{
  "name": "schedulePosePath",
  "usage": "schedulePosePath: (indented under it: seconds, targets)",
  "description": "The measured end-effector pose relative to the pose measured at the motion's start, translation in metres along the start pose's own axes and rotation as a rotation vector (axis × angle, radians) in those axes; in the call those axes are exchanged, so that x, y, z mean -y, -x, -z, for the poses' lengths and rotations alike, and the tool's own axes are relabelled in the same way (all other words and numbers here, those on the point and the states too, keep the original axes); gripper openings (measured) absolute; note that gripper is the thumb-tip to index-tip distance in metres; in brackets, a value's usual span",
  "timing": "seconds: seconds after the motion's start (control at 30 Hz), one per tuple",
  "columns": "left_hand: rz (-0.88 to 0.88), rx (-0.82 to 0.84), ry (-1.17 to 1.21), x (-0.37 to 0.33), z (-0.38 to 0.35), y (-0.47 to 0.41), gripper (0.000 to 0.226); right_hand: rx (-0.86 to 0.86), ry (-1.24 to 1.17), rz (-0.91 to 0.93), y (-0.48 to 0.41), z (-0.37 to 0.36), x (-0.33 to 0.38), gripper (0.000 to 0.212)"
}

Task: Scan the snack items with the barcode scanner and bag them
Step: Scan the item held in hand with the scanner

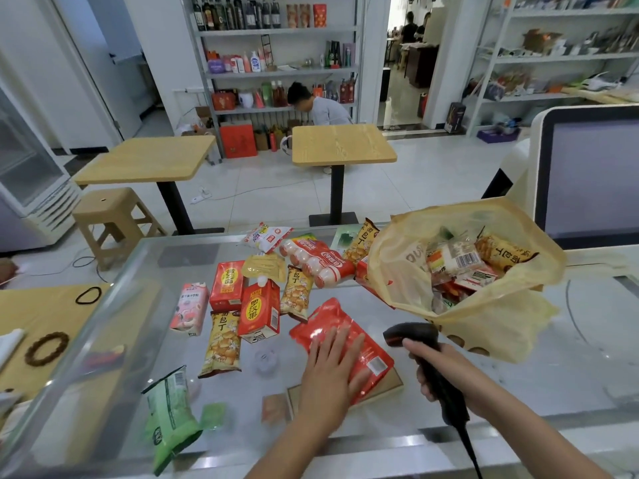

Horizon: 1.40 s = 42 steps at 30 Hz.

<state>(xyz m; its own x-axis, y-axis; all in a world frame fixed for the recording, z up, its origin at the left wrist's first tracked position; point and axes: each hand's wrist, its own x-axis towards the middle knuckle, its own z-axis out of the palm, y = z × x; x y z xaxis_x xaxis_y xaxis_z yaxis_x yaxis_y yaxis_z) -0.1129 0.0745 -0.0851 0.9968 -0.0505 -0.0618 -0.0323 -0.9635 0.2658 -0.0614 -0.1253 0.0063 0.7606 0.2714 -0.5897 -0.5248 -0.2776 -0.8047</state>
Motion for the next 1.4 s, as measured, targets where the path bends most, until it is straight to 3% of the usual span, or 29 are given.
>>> schedulePosePath:
  seconds: [0.13, 0.23, 0.4, 0.77, 1.4]
  targets:
    - [-0.213, 0.054, 0.027, 0.023, 0.009, -0.027, 0.066, 0.057, 0.008, -0.027, 0.021, 0.006, 0.035, 0.047]
    - [-0.264, 0.089, 0.015, 0.030, 0.017, -0.040, 0.062, 0.127, -0.039, -0.110, 0.034, 0.009, 0.062, 0.066]
    - [-0.265, 0.129, -0.012, 0.029, 0.028, -0.054, 0.063, 0.150, 0.023, -0.187, 0.058, 0.003, 0.092, 0.077]
    - [-0.260, 0.183, 0.084, 0.031, 0.030, -0.058, 0.065, 0.069, 0.150, -0.162, 0.128, -0.002, 0.158, 0.069]
    - [-0.287, 0.127, 0.137, 0.037, 0.019, -0.061, 0.065, -0.038, 0.241, -0.186, 0.169, -0.010, 0.159, 0.072]
